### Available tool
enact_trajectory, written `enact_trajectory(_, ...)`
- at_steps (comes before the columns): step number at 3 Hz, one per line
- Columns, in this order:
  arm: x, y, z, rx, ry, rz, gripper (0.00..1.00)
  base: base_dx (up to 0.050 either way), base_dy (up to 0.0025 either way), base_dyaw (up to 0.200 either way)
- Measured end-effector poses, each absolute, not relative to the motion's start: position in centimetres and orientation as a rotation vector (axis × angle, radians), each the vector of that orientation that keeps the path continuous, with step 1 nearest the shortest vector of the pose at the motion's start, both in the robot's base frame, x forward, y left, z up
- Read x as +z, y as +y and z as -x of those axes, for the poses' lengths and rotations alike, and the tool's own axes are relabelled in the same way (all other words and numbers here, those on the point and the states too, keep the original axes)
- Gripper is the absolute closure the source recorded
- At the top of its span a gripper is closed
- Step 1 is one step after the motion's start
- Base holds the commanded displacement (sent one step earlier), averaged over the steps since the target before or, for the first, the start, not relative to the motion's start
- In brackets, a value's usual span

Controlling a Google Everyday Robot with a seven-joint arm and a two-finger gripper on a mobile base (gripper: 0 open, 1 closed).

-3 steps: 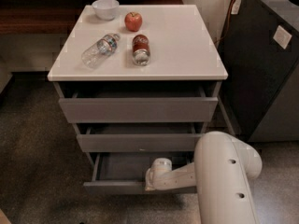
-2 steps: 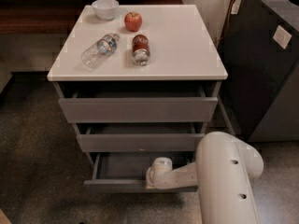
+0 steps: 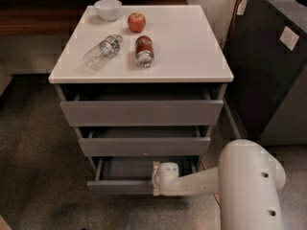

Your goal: Close bottom drawer

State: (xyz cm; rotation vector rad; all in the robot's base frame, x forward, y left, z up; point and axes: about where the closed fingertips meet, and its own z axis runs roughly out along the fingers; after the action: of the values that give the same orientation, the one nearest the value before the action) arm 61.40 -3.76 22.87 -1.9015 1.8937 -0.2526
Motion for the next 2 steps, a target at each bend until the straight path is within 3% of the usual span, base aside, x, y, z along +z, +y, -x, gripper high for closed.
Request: enact_trajectory(2,22.6,-3.0,-58.8,-0.240,1.867,1.954,0.02,0.000,0.00000,0.000)
